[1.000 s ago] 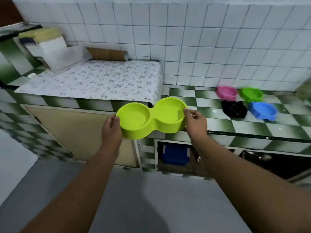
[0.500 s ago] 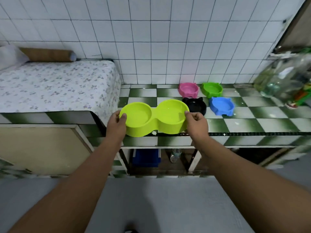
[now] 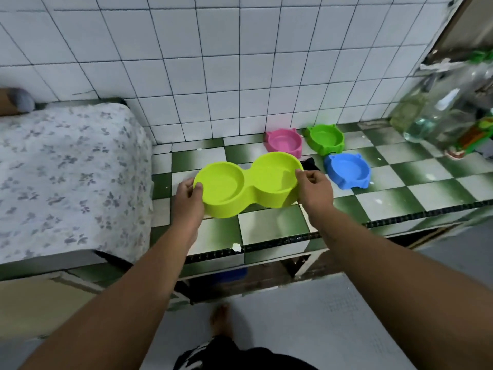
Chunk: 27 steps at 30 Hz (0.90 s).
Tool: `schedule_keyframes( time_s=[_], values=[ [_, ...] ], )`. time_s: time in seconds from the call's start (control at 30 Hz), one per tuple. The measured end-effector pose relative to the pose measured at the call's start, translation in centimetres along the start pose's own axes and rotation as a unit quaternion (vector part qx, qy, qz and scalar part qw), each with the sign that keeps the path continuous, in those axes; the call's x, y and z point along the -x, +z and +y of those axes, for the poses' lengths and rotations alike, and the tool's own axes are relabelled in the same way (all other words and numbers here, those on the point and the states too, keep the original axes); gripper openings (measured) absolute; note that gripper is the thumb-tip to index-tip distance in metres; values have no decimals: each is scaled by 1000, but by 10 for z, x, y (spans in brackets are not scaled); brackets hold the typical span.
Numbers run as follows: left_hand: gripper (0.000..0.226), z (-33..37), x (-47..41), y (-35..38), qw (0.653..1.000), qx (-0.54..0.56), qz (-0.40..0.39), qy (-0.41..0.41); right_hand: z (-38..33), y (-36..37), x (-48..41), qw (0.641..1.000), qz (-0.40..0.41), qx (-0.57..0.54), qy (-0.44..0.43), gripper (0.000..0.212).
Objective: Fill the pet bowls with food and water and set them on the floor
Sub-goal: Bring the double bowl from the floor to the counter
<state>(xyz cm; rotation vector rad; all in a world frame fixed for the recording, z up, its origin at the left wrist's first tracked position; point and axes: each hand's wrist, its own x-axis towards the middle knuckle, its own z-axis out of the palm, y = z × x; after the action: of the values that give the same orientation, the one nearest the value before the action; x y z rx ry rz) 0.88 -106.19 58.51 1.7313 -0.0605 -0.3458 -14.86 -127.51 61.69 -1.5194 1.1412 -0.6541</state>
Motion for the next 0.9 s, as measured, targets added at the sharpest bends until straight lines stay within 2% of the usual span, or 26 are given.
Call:
schedule_keyframes(
  time_s=[0.13, 0.3, 0.4, 0.53, 0.7, 0.9],
  values=[
    [14, -14, -31, 9, 998, 9, -33, -52, -12, 27, -47, 997, 16, 72, 7, 25],
    [24, -29, -43, 23, 991, 38, -40, -118, -16, 52, -104, 972, -16, 233, -39, 37],
    [34, -37, -41, 35, 986, 60, -45, -152, -20, 72, -135, 962, -55, 256, -71, 33],
    [37, -38, -35, 56, 978, 74, -31, -195, -25, 101, -177, 949, -137, 266, -103, 33],
    [25, -38, -12, 97, 971, 82, 9, -225, -36, 130, -212, 906, -263, 296, -148, 34],
    [17, -42, 3, 150, 945, 160, 48, -282, -43, 159, -232, 862, -361, 325, -147, 55]
  ],
)
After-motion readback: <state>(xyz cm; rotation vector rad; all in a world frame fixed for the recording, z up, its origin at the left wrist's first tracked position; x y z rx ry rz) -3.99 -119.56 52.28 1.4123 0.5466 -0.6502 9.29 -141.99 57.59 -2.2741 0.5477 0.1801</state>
